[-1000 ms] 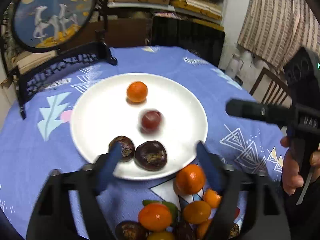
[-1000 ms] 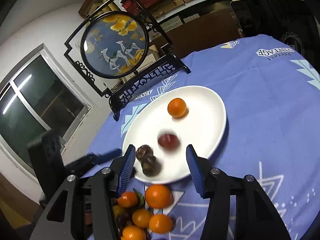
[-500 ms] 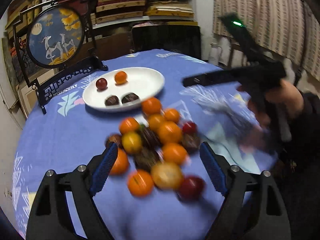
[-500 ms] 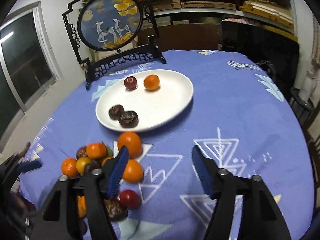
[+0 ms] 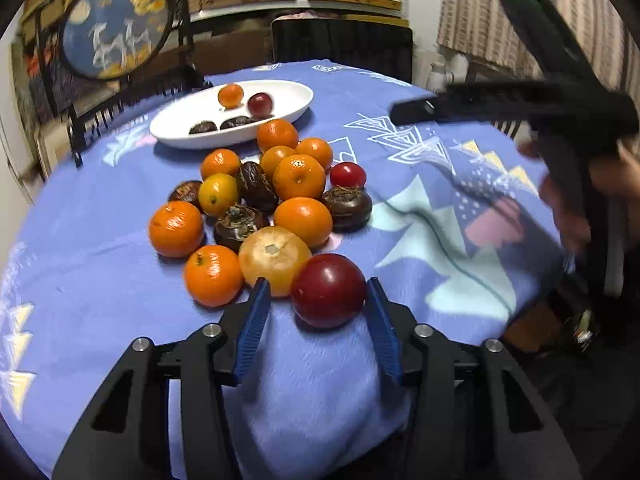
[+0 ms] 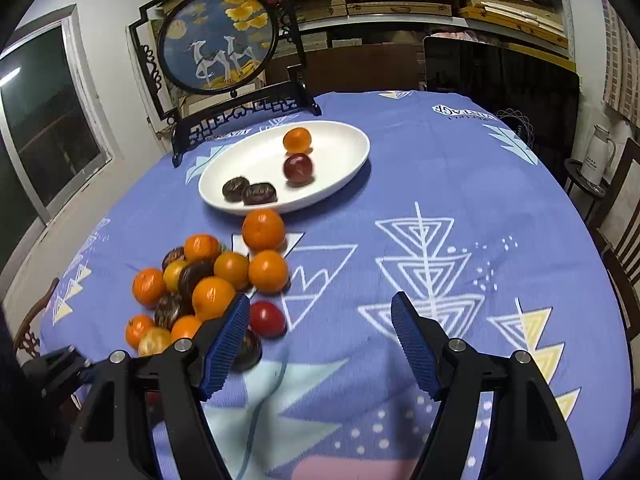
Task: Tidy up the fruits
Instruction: 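Carry a red tomato to the plate with left tool while right tool carries a persimmon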
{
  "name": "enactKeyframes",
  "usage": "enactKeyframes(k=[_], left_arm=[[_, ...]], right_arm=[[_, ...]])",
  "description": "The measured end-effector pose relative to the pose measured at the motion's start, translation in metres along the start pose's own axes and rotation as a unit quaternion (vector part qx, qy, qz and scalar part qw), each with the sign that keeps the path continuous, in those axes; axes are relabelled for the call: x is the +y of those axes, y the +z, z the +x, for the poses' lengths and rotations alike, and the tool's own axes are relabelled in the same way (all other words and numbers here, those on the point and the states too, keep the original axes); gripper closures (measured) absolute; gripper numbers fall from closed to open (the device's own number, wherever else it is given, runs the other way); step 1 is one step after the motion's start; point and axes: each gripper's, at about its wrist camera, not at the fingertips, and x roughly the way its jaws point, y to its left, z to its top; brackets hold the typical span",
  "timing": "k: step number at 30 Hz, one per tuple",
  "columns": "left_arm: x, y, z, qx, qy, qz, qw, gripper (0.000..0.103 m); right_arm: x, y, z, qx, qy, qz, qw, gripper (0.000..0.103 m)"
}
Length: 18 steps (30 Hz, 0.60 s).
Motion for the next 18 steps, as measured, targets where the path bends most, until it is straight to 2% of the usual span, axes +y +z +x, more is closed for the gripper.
enactKeyframes(k=[1,2,7,10,14,15,17,18], left_arm=[[0.001,0.002,0.001,-0.002,0.000,-0.001,1.0000,0.058],[0.000,0.002,-0.001,-0.004,-0.005,0.000,1.0000,0.067],[0.012,0.005,-0.022,-0.029,-0.014,-0.016,0.9993,0.067],[0.027,0.007,-0.038,-0.049,-0.010,-0.036,0.9981,0.067],[0.036,0.006,-0.044,-0.053,-0.003,-0.045,0.9976,0.067],[0.037,0.006,-0.043,-0.051,-0.003,-0.045,0.9977,0.067],[0.037,0.003,-0.039,-0.044,-0.003,-0.046,0.9980,0.067],[0.039,0.003,-0.036,-0.039,-0.005,-0.048,0.9981,0.067]], right_arm=[[0.001,-0.002,0.000,0.001,0.000,-0.002,1.000,0.030],[0.002,-0.006,-0.001,0.005,0.003,-0.006,1.000,0.030],[0.022,-0.026,0.009,0.041,0.045,-0.055,0.997,0.030],[0.040,-0.034,0.020,0.050,0.039,-0.089,0.994,0.030],[0.054,-0.035,0.038,0.060,0.042,-0.094,0.993,0.030],[0.057,-0.035,0.044,0.064,0.038,-0.096,0.993,0.032],[0.060,-0.034,0.054,0.076,0.041,-0.093,0.992,0.044],[0.062,-0.032,0.056,0.074,0.041,-0.092,0.992,0.046]])
